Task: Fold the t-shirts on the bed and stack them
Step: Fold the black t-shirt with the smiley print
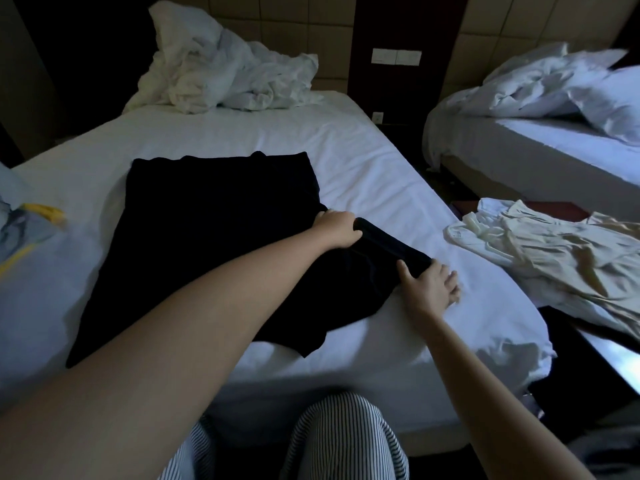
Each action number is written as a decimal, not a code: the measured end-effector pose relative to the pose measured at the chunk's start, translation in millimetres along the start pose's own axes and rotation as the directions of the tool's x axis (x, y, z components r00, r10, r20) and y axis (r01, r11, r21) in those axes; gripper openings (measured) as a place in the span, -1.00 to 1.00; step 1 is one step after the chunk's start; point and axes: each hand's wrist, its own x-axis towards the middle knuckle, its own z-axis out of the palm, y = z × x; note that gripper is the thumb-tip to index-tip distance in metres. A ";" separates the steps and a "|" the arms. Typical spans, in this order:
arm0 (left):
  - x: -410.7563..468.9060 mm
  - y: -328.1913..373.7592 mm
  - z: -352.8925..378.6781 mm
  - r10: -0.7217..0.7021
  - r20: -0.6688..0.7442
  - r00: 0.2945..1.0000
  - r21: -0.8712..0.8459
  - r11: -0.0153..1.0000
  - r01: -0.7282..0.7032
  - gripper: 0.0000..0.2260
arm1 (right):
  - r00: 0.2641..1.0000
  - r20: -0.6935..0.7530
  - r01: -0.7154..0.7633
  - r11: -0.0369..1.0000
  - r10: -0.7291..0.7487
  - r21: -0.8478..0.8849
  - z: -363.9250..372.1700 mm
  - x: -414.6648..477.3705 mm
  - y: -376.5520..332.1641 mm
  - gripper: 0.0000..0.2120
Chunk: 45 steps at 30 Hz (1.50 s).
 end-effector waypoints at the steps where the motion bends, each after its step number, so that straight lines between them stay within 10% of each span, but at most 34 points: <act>1: 6.1 -1.6 3.2 -0.032 0.049 0.998 0.076 0.997 0.028 -0.64 | 1.000 0.011 -0.014 0.998 0.014 -0.053 2.2 1.6 0.0 -0.41; 5: 33.5 -2.6 11.3 -0.092 0.069 0.993 0.124 0.989 0.083 -0.82 | 0.994 -0.091 0.060 0.998 -0.062 -0.026 12.9 4.5 6.0 -0.73; 12: 78.1 11.4 6.6 0.026 -0.006 1.000 -0.486 0.874 -0.026 -0.78 | 0.944 -0.329 0.099 0.963 -0.011 0.252 22.2 3.7 10.0 -0.82; 19: 89.7 7.2 24.8 0.284 0.272 0.919 -0.308 0.931 -0.197 -0.80 | 0.913 -0.401 0.044 0.958 0.076 0.282 26.1 4.7 5.2 -0.64; 23: 97.6 14.9 10.7 0.382 0.125 0.916 -0.195 0.914 -0.355 -0.89 | 0.939 -0.337 -0.008 0.981 0.074 0.193 25.1 4.9 3.0 -0.40; 28: 100.9 23.9 14.6 0.290 -0.086 0.953 -0.121 0.947 -0.299 -0.81 | 0.963 -0.265 -0.043 0.997 0.057 0.059 27.9 7.1 8.1 -0.47; 37: 95.6 23.9 21.7 0.147 0.170 0.974 0.066 0.985 -0.160 -0.54 | 0.962 -0.260 -0.068 0.994 0.089 0.087 27.9 8.9 5.5 -0.53; 45: 55.0 11.0 -34.6 0.403 0.328 0.854 -0.235 0.911 -0.340 -0.75 | 0.949 -0.313 0.140 0.949 -0.047 0.282 15.6 -3.3 -0.4 -0.72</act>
